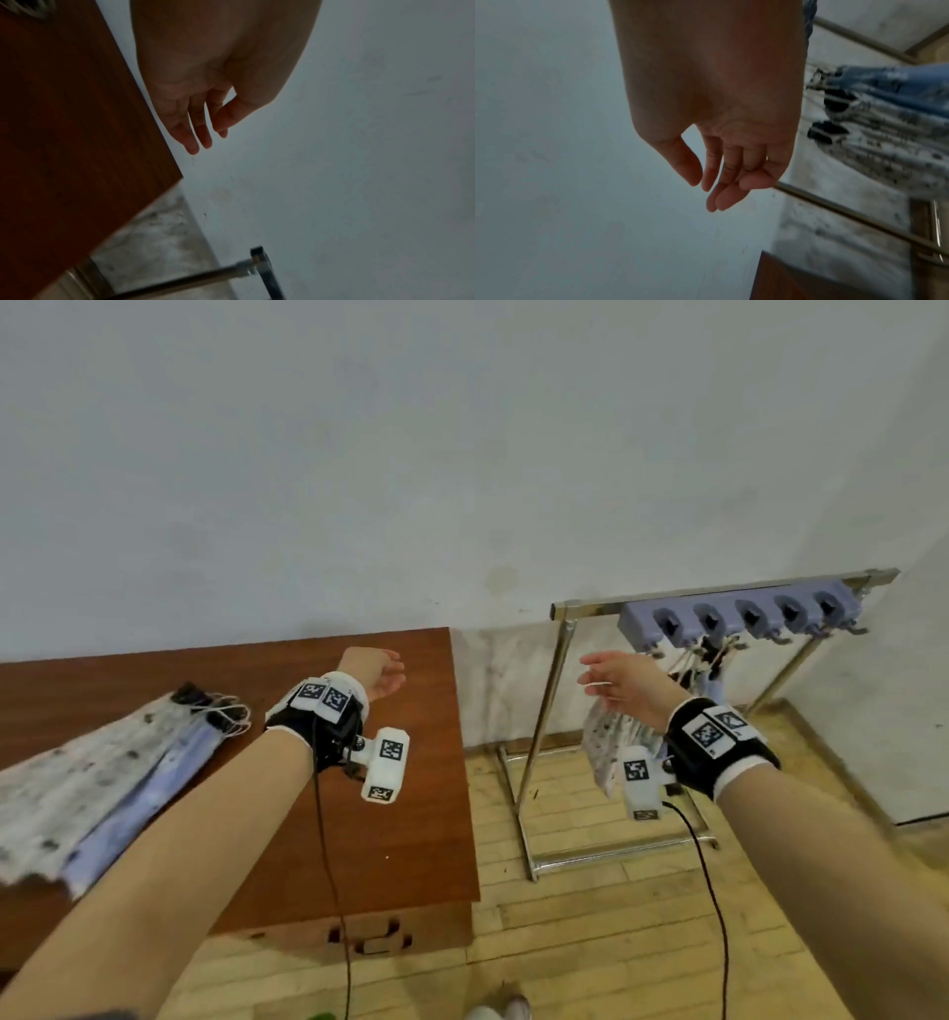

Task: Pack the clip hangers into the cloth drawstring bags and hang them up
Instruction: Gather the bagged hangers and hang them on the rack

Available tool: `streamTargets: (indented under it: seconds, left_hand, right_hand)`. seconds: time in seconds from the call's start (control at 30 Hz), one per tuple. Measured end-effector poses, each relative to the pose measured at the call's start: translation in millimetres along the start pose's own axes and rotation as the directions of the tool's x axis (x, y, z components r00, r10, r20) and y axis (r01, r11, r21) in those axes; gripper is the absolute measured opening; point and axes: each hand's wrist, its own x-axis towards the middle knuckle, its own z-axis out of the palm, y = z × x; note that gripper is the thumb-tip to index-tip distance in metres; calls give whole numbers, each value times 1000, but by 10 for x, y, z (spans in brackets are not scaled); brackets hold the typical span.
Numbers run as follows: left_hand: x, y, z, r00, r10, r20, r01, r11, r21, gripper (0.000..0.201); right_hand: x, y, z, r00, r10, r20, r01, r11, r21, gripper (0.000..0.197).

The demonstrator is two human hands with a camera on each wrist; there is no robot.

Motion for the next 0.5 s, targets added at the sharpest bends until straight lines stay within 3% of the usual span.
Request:
streamTargets:
  seconds: [0.27,0.5]
  left_hand:
    - [-340,-422,-1393,991,-43,-128,65,983,170,27]
    - [-371,-765,-2266,997,-58,-55,70,964,258,29]
  right_hand:
    - [-376,351,1337,994,50,96,-48,998,-30,21]
    - [-537,341,2289,978,133,157,-103,977,-187,28]
